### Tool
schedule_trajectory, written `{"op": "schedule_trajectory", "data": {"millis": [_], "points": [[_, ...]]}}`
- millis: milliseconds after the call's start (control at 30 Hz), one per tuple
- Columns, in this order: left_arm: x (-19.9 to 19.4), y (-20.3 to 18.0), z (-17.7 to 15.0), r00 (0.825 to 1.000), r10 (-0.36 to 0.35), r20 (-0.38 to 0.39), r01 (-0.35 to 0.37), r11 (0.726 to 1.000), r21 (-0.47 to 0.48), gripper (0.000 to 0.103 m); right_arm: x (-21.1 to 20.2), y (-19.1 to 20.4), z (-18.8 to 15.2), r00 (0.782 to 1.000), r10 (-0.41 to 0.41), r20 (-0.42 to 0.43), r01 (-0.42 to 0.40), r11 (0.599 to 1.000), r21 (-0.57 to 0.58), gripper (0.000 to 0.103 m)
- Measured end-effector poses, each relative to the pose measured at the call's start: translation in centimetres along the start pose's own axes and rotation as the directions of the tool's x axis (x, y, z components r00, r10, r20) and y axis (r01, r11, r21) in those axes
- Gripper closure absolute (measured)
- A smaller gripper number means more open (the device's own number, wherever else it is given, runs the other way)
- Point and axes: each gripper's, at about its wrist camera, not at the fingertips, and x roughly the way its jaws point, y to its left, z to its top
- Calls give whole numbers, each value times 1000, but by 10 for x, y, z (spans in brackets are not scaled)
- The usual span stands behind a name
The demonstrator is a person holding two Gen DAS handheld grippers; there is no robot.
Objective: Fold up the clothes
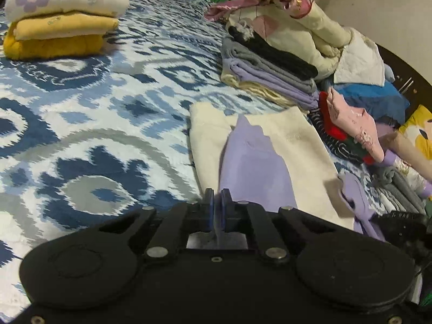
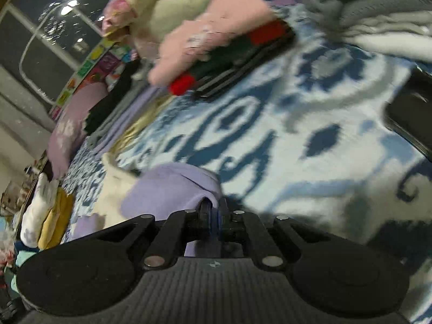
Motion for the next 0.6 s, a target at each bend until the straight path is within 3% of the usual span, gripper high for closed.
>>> {"op": "schedule_trajectory", "data": {"millis": [133,167,233,333,433,600], "points": [[-5,2,4,999,-21,46,22,1000,-13,97,-1,1,-5,1000,16,22,-16,1000,-19,80],[-5,0,5,998,-29,58,30,1000,-4,95,0,3,-7,1000,19,24,-18,999,-38,79],[-1,-3,7,997,-36,70,35,999,19,78,1,11,-8,999,11,32,-8,996,-94,79],[5,-8,12,996,-43,81,38,998,56,74,0,23,-10,999,-2,54,12,982,-188,75],[13,-9,14,996,-46,70,42,997,70,74,-6,39,-13,995,-24,98,53,948,-314,65],[24,-17,20,997,-46,59,38,992,122,71,-11,63,-21,987,-21,157,98,859,-503,52]]}}
